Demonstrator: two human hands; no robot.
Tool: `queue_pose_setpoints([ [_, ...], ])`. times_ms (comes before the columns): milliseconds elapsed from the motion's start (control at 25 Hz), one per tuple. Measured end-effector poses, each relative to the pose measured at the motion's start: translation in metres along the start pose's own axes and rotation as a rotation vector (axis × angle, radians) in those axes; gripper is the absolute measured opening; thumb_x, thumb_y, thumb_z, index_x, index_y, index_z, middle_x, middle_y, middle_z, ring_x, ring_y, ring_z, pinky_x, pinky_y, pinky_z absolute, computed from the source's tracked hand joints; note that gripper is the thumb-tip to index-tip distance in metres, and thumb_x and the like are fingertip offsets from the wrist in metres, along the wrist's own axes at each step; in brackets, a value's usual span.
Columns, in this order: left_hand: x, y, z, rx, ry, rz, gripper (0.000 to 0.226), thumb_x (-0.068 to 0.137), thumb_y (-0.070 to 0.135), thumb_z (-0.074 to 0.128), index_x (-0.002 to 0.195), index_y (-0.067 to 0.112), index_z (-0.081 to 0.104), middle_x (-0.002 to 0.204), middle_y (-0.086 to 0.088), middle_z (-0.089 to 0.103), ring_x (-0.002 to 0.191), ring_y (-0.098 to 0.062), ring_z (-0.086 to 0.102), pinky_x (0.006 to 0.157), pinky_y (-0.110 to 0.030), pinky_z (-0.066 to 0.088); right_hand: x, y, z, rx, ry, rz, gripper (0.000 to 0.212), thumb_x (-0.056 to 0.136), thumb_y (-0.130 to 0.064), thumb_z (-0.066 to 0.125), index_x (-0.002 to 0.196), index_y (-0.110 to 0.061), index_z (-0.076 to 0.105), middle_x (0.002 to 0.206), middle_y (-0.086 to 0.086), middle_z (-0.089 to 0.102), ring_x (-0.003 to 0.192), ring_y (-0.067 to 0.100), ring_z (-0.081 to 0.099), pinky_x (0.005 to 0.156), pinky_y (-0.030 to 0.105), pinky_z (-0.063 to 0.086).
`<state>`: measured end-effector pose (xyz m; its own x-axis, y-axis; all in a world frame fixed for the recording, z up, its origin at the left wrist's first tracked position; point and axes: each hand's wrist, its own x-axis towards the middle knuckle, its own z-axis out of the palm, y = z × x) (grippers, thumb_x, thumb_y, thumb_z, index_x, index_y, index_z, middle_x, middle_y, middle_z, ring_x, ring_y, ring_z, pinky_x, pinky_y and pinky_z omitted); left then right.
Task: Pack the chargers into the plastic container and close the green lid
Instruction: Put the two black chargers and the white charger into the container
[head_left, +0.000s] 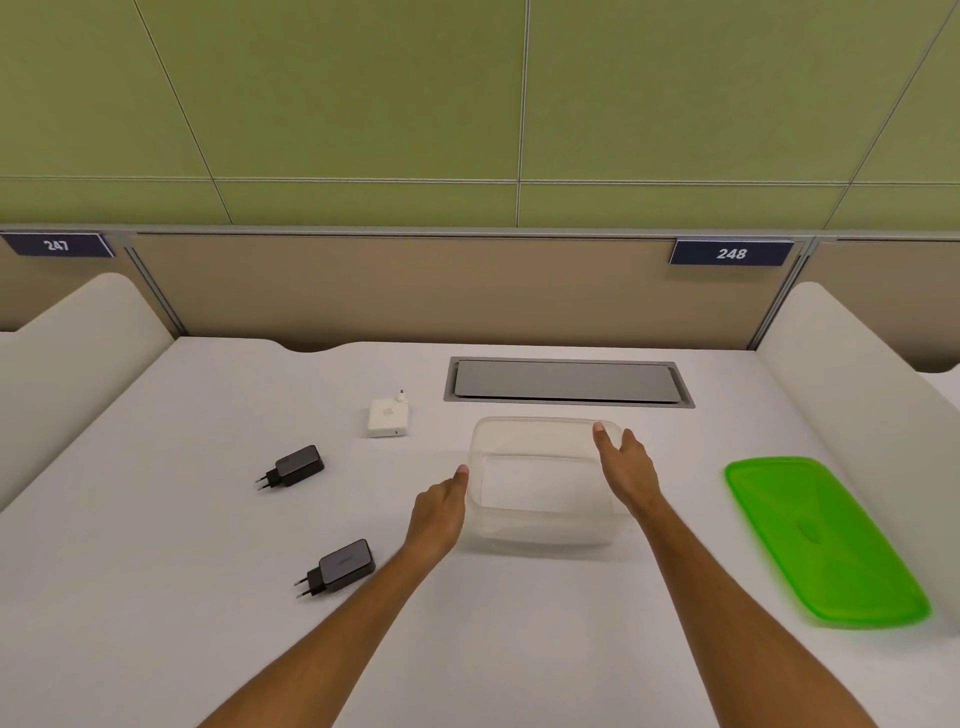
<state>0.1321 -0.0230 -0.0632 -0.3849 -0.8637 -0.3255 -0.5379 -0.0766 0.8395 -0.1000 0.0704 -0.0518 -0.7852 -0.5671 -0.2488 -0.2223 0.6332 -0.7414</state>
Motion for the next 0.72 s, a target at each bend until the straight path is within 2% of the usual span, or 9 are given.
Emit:
queue_pose_setpoints([
  [80, -0.011, -0.019, 0.000, 0.037, 0.014, 0.100, 0.041, 0.098, 0.044, 0.030, 0.109, 0.022, 0.063, 0.104, 0.009, 0.058, 0.103, -0.017, 0.051, 0.092, -0.030, 0.038, 0.000, -0.002, 0.004, -0.106, 0.060, -0.030, 0.076, 0.096, -0.058, 0.032, 0.150, -0.005, 0.025, 0.156, 0.017, 0.031, 0.141, 0.037, 0.033, 0.113, 0.051, 0.029],
  [120, -0.014, -0.032, 0.000, 0.101, 0.022, 0.148, 0.037, 0.099, 0.042, 0.030, 0.114, 0.025, 0.060, 0.111, 0.009, 0.059, 0.110, -0.018, 0.050, 0.097, -0.029, 0.036, -0.001, -0.004, 0.006, -0.160, 0.095, -0.066, 0.074, 0.097, -0.056, 0.032, 0.149, -0.004, 0.027, 0.155, 0.017, 0.032, 0.140, 0.036, 0.033, 0.113, 0.051, 0.028],
  [160, -0.016, -0.047, 0.000, 0.192, 0.021, 0.183, 0.042, 0.099, 0.043, 0.028, 0.126, 0.022, 0.053, 0.128, 0.006, 0.055, 0.125, -0.019, 0.045, 0.107, -0.030, 0.031, -0.003, -0.008, 0.008, -0.200, 0.128, -0.116, 0.072, 0.097, -0.054, 0.033, 0.149, -0.004, 0.028, 0.154, 0.016, 0.033, 0.141, 0.035, 0.033, 0.113, 0.051, 0.027],
  [240, -0.015, -0.075, 0.001, 0.399, -0.018, 0.240, 0.069, 0.093, 0.057, 0.014, 0.146, 0.014, 0.028, 0.155, 0.000, 0.027, 0.145, -0.016, 0.018, 0.119, -0.029, 0.010, -0.008, -0.020, 0.014, -0.242, 0.176, -0.242, 0.070, 0.098, -0.052, 0.036, 0.149, -0.004, 0.029, 0.155, 0.016, 0.032, 0.143, 0.032, 0.030, 0.115, 0.048, 0.024],
  [320, -0.011, -0.098, 0.002, 0.567, -0.058, 0.323, 0.100, 0.075, 0.073, -0.013, 0.149, 0.013, 0.015, 0.160, -0.001, 0.011, 0.148, -0.014, 0.003, 0.118, -0.025, -0.005, -0.016, -0.037, 0.022, -0.273, 0.190, -0.373, 0.069, 0.098, -0.050, 0.038, 0.149, -0.005, 0.029, 0.155, 0.014, 0.032, 0.144, 0.029, 0.028, 0.117, 0.046, 0.021],
  [360, -0.009, -0.105, 0.002, 0.637, -0.067, 0.354, 0.106, 0.069, 0.073, -0.023, 0.149, 0.012, 0.012, 0.161, -0.002, 0.006, 0.148, -0.014, -0.001, 0.117, -0.023, -0.011, -0.021, -0.045, 0.027, -0.297, 0.180, -0.433, 0.068, 0.098, -0.050, 0.038, 0.149, -0.006, 0.029, 0.156, 0.013, 0.032, 0.145, 0.028, 0.027, 0.118, 0.046, 0.020],
  [440, -0.004, -0.116, 0.004, 0.737, -0.056, 0.400, 0.104, 0.071, 0.069, -0.026, 0.149, 0.010, 0.009, 0.161, -0.004, 0.003, 0.148, -0.017, -0.004, 0.112, -0.021, -0.020, -0.036, -0.060, 0.040, -0.386, 0.134, -0.562, 0.069, 0.097, -0.052, 0.037, 0.150, -0.009, 0.028, 0.157, 0.011, 0.030, 0.146, 0.026, 0.024, 0.119, 0.045, 0.018],
  [600, 0.009, -0.117, 0.003, 0.854, -0.042, 0.439, 0.087, 0.085, 0.063, -0.011, 0.149, 0.009, 0.011, 0.161, -0.007, 0.005, 0.147, -0.020, -0.003, 0.114, -0.028, -0.019, -0.064, -0.081, 0.072, -0.605, -0.043, -0.776, 0.071, 0.096, -0.058, 0.030, 0.153, -0.015, 0.021, 0.161, 0.006, 0.021, 0.149, 0.024, 0.017, 0.122, 0.045, 0.008],
  [720, 0.017, -0.113, 0.006, 0.903, -0.059, 0.392, 0.075, 0.088, 0.054, 0.006, 0.149, 0.012, 0.010, 0.160, -0.009, 0.010, 0.148, -0.023, 0.002, 0.119, -0.039, -0.007, -0.085, -0.090, 0.104, -0.703, -0.191, -0.905, 0.071, 0.097, -0.056, 0.033, 0.153, -0.016, 0.019, 0.162, 0.007, 0.019, 0.149, 0.025, 0.016, 0.121, 0.045, 0.005],
])
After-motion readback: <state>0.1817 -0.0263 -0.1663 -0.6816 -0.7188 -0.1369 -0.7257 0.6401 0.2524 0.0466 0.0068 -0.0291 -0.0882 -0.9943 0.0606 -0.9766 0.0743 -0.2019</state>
